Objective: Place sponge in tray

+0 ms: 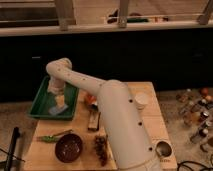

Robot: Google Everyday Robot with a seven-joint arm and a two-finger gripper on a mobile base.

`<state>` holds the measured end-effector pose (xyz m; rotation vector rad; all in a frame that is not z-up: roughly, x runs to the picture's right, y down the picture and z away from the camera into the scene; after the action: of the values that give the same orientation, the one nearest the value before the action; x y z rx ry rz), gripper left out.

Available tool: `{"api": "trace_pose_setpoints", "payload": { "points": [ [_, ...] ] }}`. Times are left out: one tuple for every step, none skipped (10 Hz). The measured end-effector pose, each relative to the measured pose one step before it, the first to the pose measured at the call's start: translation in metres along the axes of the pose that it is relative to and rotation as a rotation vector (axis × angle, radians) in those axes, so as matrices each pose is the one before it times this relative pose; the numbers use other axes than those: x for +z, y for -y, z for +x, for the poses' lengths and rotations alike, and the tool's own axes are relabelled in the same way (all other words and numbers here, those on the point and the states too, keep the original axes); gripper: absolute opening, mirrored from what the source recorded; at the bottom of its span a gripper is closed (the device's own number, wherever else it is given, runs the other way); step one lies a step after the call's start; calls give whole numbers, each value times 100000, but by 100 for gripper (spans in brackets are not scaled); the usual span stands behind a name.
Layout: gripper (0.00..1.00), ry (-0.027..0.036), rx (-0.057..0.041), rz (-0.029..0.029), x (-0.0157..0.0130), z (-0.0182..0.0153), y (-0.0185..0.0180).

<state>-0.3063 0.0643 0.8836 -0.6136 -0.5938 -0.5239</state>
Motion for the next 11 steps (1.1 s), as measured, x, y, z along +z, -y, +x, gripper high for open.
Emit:
{"api": "trace_pose_setpoints", "payload": {
  "points": [
    [80,-507,240,220,-111,-19,-8],
    [80,-873,380,365,-276,84,4],
    [80,-1128,510,1075,-549,150,-120],
    [80,-799,293,1199,-603,85,-80],
    [80,-680,206,1754,-705,63,-86],
    [80,-665,278,1329,-623,46,-96],
    [80,-532,244,1139,-547,39,-92],
    [80,-600,577,838,-563,121,-167],
    [80,-501,754,588,-571,170,-173],
    [80,-490,940,503,-647,252,-169],
    [80,-528,1023,328,-680,254,-149]
  ]
}}
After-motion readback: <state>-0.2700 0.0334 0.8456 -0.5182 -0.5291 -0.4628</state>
